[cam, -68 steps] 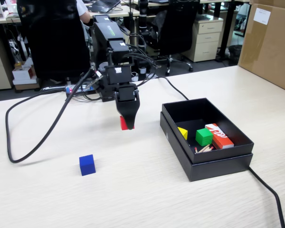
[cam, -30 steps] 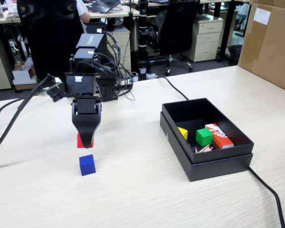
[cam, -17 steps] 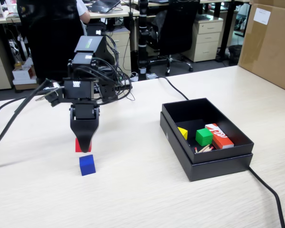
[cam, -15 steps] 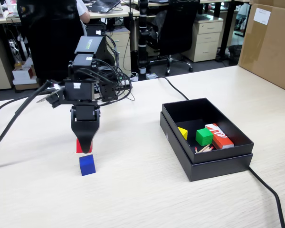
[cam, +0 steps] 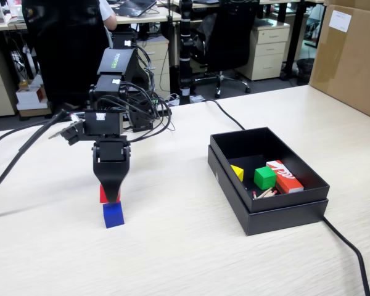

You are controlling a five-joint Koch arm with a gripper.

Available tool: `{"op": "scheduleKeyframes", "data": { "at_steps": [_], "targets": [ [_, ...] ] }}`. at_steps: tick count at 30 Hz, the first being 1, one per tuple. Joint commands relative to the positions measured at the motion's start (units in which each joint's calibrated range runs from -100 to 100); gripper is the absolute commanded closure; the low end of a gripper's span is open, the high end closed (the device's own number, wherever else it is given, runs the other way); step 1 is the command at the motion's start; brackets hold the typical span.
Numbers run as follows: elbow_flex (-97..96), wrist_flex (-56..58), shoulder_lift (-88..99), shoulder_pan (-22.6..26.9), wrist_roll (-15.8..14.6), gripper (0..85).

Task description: Put the red cube on top of the blue cube

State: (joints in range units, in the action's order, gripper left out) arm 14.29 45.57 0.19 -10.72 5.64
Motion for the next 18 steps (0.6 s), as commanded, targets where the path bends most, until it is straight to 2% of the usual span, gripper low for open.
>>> {"op": "scheduleKeyframes", "data": {
  "at_steps": [1,18],
  "targets": [
    [3.1,-3.1,1.0,-0.2,0.1,81.7],
    [3.1,-4.7,0.9,-0.2,0.1,81.5]
  ]
}}
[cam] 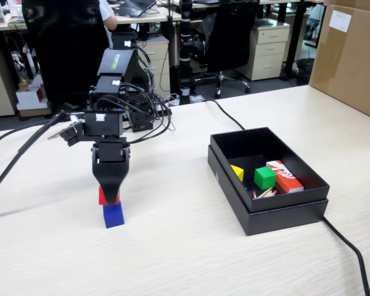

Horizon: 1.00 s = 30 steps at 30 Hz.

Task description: Put the red cube on top of the blue cube

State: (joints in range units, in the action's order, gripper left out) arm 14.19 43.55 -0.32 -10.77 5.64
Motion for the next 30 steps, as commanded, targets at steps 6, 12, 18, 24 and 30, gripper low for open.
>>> {"op": "scheduleKeyframes", "data": {
  "at_steps": [6,12,18,24,30],
  "targets": [
    [2.8,-2.6,1.5,-0.2,0.1,81.1],
    [1.5,-2.6,1.9,-0.2,0.1,78.9],
    [0.9,-2.6,2.0,-0.2,0.1,78.7],
    [-0.7,-2.5,2.1,-0.2,0.2,64.9],
    [-0.7,-2.2,2.4,-0.2,0.2,55.3]
  ]
}}
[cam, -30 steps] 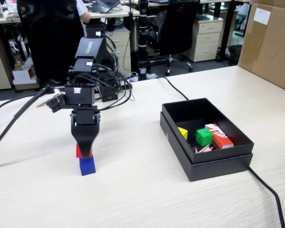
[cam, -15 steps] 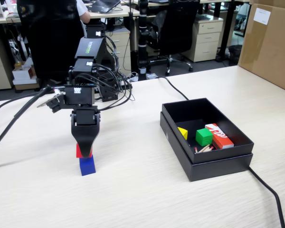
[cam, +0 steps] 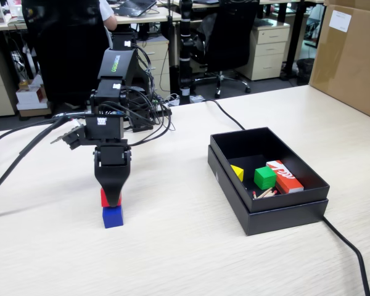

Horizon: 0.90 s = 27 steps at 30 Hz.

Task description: Put the red cube on top of the blue cube

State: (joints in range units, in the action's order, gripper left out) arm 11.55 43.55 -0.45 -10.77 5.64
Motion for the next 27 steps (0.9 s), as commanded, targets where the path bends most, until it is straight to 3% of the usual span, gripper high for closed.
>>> {"op": "scheduleKeyframes", "data": {
  "at_steps": [1,3,12,16,27],
  "targets": [
    [2.0,-2.0,2.6,-0.2,0.2,52.5],
    [2.0,-2.0,2.6,-0.2,0.2,46.2],
    [0.5,-1.3,4.6,-0.1,0.1,43.4],
    [-2.9,4.1,10.6,2.3,-1.0,35.9],
    [-15.4,4.2,24.5,8.2,-4.4,36.0]
  ]
}}
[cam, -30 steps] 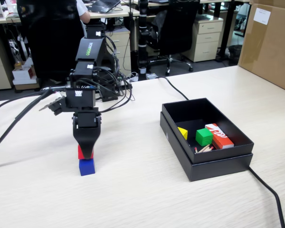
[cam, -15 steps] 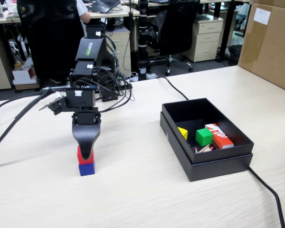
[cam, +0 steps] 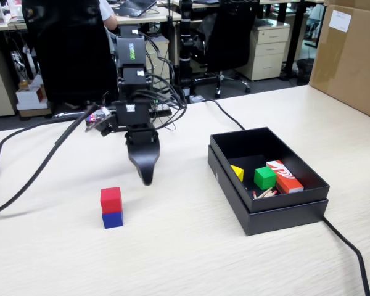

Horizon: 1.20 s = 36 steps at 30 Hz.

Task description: Put the red cube on top of the blue cube

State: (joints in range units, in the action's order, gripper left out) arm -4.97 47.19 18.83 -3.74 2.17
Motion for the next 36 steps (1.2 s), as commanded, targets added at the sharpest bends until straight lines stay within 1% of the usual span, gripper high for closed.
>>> {"op": "scheduleKeyframes", "data": {
  "at_steps": [1,6,11,16,18,21,25,31,32,36],
  "targets": [
    [0.7,0.5,5.8,1.7,-1.4,36.0],
    [-0.4,0.1,7.6,3.6,-2.8,36.2],
    [-1.9,-0.2,10.3,4.3,-3.5,36.2],
    [-10.4,-5.6,17.9,4.6,-3.5,36.3],
    [-16.6,-9.7,24.3,4.6,-3.3,37.8],
    [-27.8,-13.8,37.8,4.2,-2.7,37.8],
    [-35.3,-16.9,46.3,3.5,-2.1,37.6],
    [-49.4,-26.2,60.5,2.9,-0.3,37.8],
    [-53.6,-28.1,65.2,2.6,0.0,37.8],
    [-63.9,-34.3,74.5,2.3,0.2,37.6]
  ]
}}
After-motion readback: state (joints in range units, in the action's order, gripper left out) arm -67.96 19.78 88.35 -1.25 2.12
